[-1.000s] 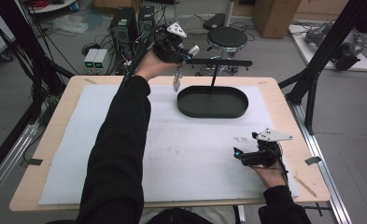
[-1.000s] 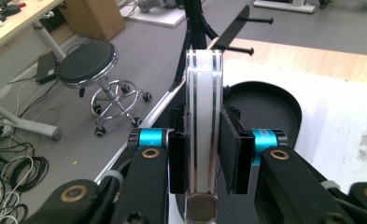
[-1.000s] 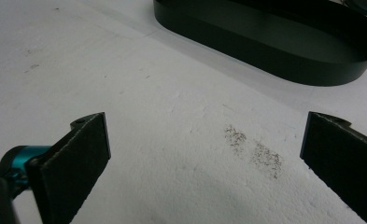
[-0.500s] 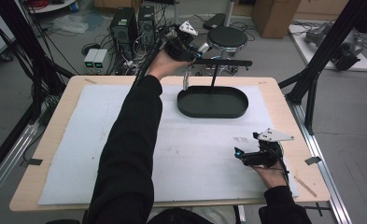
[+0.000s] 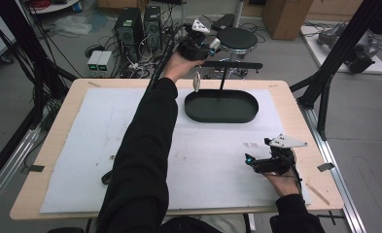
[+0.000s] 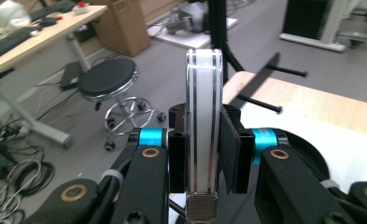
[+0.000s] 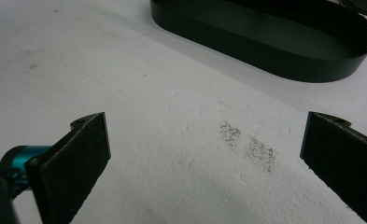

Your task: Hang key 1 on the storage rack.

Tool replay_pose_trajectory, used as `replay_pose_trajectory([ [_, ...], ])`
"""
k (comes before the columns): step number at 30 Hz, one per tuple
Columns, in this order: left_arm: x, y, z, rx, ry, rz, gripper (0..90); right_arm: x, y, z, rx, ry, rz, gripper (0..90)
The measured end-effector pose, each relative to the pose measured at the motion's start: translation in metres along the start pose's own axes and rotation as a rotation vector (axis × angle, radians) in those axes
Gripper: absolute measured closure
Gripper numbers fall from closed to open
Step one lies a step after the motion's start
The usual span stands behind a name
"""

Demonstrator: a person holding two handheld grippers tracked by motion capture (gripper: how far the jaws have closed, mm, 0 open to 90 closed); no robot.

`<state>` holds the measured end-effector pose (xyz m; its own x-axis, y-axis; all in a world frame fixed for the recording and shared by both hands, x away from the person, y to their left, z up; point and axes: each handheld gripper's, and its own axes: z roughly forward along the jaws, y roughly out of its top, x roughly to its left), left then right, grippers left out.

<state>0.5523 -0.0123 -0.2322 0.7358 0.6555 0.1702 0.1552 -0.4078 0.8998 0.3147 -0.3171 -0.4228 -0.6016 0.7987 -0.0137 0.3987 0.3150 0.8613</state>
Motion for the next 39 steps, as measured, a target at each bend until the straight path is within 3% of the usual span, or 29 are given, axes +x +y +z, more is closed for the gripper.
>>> replay_pose_trajectory([
  [4, 0.001, 0.0, 0.003, -0.018, 0.022, -0.036, 74.5, 0.0, 0.0, 0.0, 0.006, 0.004, 0.004, 0.8],
  [9, 0.002, 0.003, 0.001, -0.052, 0.013, -0.092, 74.5, 0.0, -0.001, 0.0, 0.004, 0.0, 0.001, 0.8],
  [12, 0.002, 0.004, 0.0, -0.063, 0.019, -0.102, 74.5, 0.0, -0.001, 0.0, 0.009, 0.002, 0.001, 0.8],
  [17, 0.005, 0.003, 0.003, -0.055, 0.105, -0.099, 74.5, 0.001, -0.001, 0.0, 0.008, 0.006, -0.002, 0.8],
  [19, 0.008, 0.001, 0.005, -0.058, 0.126, -0.115, 74.5, 0.001, -0.001, 0.0, 0.011, 0.007, 0.001, 0.8],
  [25, 0.015, -0.004, 0.009, -0.048, 0.145, -0.163, 73.8, 0.001, -0.002, 0.001, 0.021, 0.008, -0.001, 0.8],
  [27, 0.018, -0.006, 0.008, -0.052, 0.131, -0.2, 65.8, 0.0, -0.002, 0.0, 0.016, 0.008, 0.0, 0.8],
  [30, 0.018, -0.005, 0.003, -0.045, 0.15, -0.161, 45.6, 0.0, -0.002, 0.0, 0.017, 0.008, 0.003, 0.8],
  [32, 0.021, -0.005, -0.002, -0.059, 0.111, -0.177, 31.9, 0.0, -0.002, 0.0, 0.017, 0.006, 0.001, 0.8],
  [35, 0.025, -0.006, -0.006, -0.03, 0.055, -0.189, 8.0, 0.001, -0.002, -0.001, 0.015, 0.005, 0.001, 0.8],
  [37, 0.029, -0.01, -0.011, 0.003, 0.004, -0.187, 6.1, 0.001, -0.002, -0.001, 0.017, 0.004, 0.002, 0.8],
  [39, 0.031, -0.014, -0.014, 0.023, -0.007, -0.189, 6.1, 0.001, -0.002, -0.001, 0.016, 0.005, 0.002, 0.8],
])
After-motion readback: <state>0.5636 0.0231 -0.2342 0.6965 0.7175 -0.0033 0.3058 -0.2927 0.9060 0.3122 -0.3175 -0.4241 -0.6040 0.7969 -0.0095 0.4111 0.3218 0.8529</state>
